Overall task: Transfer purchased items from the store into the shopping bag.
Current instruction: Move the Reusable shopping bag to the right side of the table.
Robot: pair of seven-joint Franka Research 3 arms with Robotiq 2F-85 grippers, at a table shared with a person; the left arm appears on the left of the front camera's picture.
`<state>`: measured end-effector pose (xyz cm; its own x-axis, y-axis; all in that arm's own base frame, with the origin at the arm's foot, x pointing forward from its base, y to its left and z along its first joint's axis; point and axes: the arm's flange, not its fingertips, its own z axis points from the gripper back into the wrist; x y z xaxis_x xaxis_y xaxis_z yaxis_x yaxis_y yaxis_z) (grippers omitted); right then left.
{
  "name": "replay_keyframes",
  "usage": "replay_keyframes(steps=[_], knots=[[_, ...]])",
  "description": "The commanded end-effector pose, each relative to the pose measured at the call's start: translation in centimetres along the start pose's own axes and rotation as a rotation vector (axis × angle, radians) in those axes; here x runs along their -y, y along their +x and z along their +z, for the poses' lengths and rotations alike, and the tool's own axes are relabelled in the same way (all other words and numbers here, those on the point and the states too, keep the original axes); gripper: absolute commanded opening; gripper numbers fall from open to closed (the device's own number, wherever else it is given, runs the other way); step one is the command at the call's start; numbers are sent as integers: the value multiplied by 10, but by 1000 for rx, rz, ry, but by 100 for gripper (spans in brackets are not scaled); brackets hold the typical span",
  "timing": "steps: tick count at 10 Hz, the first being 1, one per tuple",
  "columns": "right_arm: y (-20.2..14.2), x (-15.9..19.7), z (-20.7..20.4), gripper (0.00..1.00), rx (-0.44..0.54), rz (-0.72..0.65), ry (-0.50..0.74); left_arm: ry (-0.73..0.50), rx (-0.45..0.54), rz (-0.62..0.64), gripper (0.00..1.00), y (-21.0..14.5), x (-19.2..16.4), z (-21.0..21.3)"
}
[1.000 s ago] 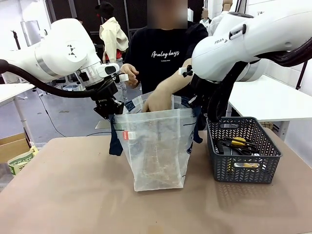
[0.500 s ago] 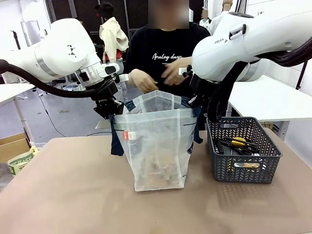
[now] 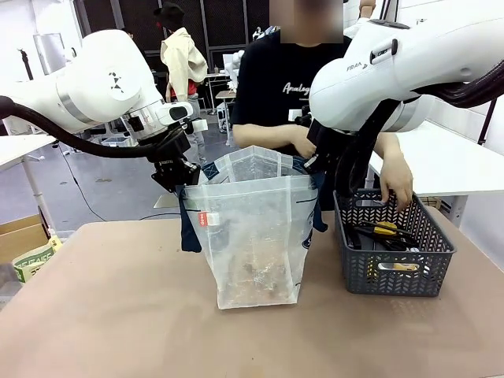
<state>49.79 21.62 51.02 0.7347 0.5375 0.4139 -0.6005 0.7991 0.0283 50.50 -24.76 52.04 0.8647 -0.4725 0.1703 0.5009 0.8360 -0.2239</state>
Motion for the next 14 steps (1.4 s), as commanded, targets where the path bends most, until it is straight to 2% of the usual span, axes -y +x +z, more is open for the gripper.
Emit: replay_keyframes(steps=[1, 14], knots=[[0, 1, 1, 0, 3, -2, -2, 2, 6, 3, 0, 0, -1, 3], [0, 1, 1, 0, 3, -2, -2, 2, 6, 3, 0, 0, -1, 3]])
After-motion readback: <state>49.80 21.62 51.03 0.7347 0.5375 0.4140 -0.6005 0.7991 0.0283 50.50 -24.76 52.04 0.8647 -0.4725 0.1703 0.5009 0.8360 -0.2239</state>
